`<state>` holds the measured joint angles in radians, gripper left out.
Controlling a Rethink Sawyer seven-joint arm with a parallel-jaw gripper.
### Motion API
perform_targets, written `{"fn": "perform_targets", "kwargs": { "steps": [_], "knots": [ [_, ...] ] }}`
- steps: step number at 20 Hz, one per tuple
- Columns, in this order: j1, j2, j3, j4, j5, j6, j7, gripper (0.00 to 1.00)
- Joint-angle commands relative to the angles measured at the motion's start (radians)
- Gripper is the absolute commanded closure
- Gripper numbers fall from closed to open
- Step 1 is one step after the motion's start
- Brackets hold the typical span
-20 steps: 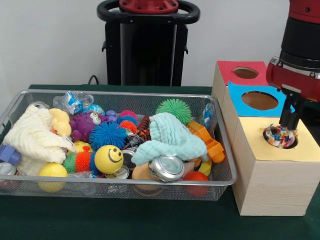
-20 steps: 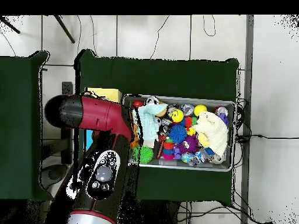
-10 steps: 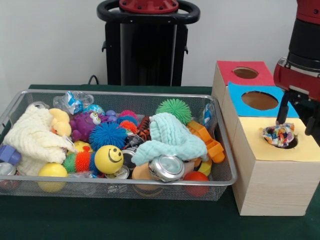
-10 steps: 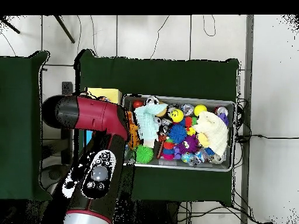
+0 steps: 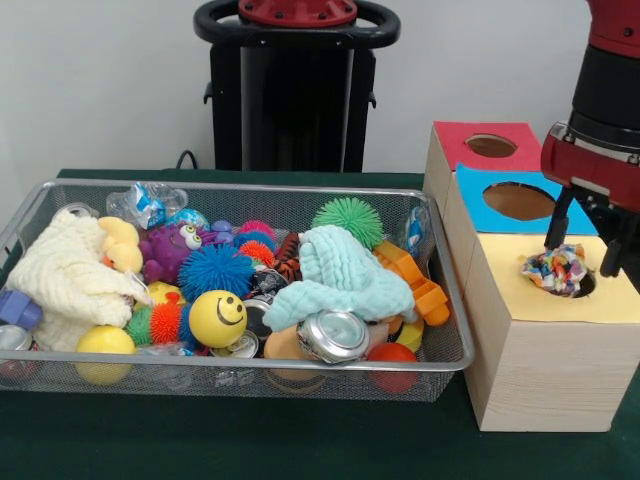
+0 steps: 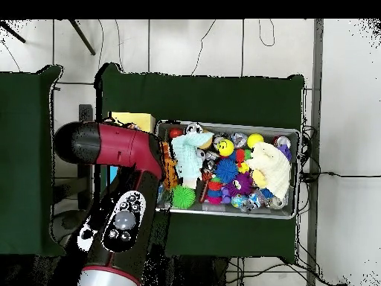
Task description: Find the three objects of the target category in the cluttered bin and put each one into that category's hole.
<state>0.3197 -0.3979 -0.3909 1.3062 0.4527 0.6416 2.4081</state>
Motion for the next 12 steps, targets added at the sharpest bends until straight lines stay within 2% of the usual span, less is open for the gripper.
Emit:
{"fn": "perform_targets", "kwargs": {
  "steps": [1,2,3,12],
  "knots": [
    [-0.010,0.018,0.026,0.020,0.036,0.108,0.274,0.00],
    [-0.007,0.018,0.020,0.018,0.029,0.114,0.269,0.00],
    [-0.005,0.016,0.018,0.021,0.028,0.114,0.267,1.00],
    [-0.016,0.006,0.026,0.026,0.035,0.118,0.256,1.00]
  ]
}}
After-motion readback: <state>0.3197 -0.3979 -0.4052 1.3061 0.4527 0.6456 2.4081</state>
